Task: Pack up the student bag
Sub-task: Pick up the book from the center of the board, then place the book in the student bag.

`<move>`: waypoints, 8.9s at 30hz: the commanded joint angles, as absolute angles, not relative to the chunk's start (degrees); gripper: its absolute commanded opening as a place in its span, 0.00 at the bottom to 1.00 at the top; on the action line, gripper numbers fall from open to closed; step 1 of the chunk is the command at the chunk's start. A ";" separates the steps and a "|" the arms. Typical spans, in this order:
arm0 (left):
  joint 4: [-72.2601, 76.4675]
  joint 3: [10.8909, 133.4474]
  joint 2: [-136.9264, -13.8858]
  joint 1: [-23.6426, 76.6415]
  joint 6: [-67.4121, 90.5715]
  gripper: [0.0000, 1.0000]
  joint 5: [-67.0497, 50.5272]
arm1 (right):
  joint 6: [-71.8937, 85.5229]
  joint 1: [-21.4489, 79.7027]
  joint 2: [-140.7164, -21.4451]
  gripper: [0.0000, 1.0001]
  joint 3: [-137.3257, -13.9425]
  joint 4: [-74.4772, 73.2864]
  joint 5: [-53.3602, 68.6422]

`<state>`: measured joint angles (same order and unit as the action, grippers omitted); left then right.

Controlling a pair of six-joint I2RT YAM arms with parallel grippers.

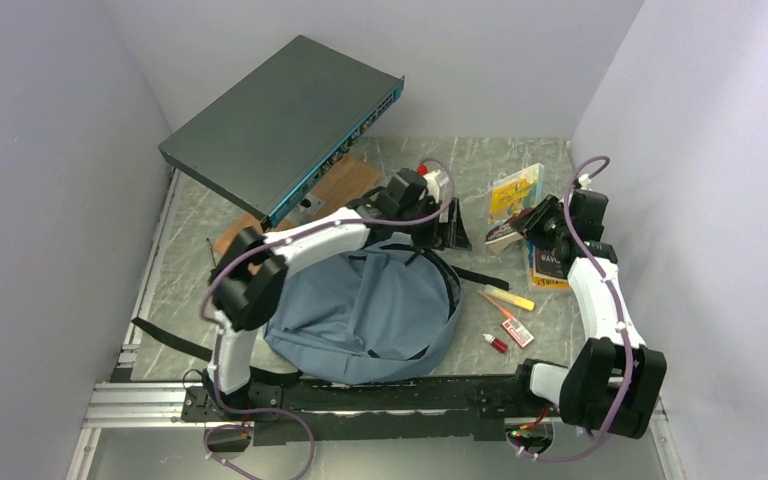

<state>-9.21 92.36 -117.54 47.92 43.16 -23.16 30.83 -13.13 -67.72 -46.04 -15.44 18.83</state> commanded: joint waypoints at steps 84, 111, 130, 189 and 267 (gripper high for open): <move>-4.25 68.53 -53.48 25.66 40.92 0.00 -48.73 | 56.74 28.36 -54.93 0.81 -41.76 35.54 57.23; 11.26 65.06 -57.58 23.74 53.18 0.00 -51.25 | 82.88 28.48 -58.35 0.52 -37.83 58.79 53.11; -9.80 70.14 -56.44 23.41 37.22 0.53 -39.28 | 66.89 25.04 -54.58 0.00 -41.52 32.72 52.38; -20.59 87.18 -114.45 61.99 50.57 0.36 4.05 | 25.59 16.20 -34.10 0.00 -60.30 -48.88 -5.76; -33.32 78.86 -84.82 59.87 22.84 0.85 -2.11 | 51.75 16.25 -38.85 0.00 -33.83 -18.24 46.85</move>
